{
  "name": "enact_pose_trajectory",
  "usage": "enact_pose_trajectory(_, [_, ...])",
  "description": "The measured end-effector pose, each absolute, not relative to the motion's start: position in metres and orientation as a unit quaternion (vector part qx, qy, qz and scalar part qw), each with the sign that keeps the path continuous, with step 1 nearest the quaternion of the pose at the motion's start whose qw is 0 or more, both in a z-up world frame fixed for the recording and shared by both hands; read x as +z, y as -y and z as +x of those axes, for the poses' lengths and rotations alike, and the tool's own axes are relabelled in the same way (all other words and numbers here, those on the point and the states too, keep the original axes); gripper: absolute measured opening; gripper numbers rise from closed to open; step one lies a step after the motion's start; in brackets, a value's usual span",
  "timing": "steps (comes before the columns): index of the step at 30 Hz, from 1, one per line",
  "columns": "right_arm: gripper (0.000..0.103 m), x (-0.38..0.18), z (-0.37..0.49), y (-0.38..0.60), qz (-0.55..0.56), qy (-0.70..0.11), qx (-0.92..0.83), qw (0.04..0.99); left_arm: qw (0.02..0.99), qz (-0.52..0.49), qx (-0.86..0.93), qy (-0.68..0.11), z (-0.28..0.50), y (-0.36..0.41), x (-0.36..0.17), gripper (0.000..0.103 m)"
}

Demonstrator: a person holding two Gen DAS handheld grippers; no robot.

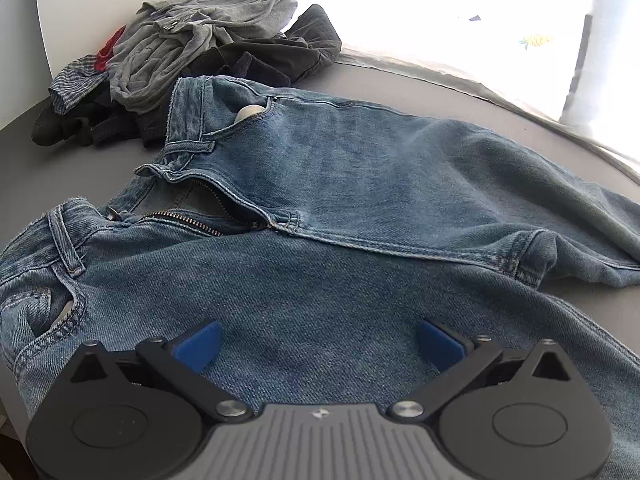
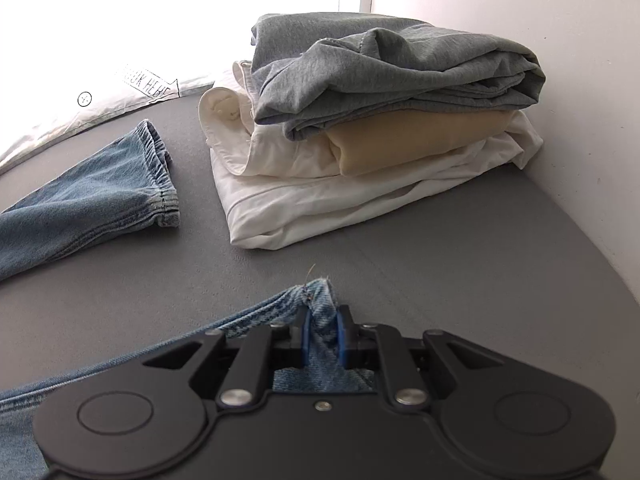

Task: Fold clothes
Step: 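Grasp the jeans leg hem with the right gripper and lift it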

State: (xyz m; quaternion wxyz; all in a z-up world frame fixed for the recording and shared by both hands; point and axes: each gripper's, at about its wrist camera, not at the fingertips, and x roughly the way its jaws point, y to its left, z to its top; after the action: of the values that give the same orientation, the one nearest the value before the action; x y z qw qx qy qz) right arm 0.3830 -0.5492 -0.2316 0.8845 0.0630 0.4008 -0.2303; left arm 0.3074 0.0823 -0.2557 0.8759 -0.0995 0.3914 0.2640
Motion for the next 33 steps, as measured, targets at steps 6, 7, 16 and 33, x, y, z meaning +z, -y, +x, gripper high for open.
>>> enact_pose_trajectory(6, [0.054, -0.228, 0.395, 0.511, -0.062, -0.402, -0.278, 0.870, 0.889, -0.090, 0.270, -0.359, 0.301, -0.078, -0.261, 0.103])
enact_pose_trajectory(7, [0.054, -0.225, 0.396, 0.505, -0.073, -0.396, -0.280, 0.871, 0.891, -0.088, 0.271, -0.354, 0.299, -0.077, -0.262, 0.103])
enact_pose_trajectory(16, [0.054, -0.194, 0.430, 0.449, -0.020, -0.333, -0.162, 0.929, 0.895, -0.085, 0.283, -0.335, 0.302, -0.077, -0.265, 0.103])
enact_pose_trajectory(33, [0.042, -0.248, 0.475, 0.507, 0.466, -0.305, -0.140, 0.819, 0.894, -0.084, 0.290, -0.331, 0.305, -0.076, -0.266, 0.103])
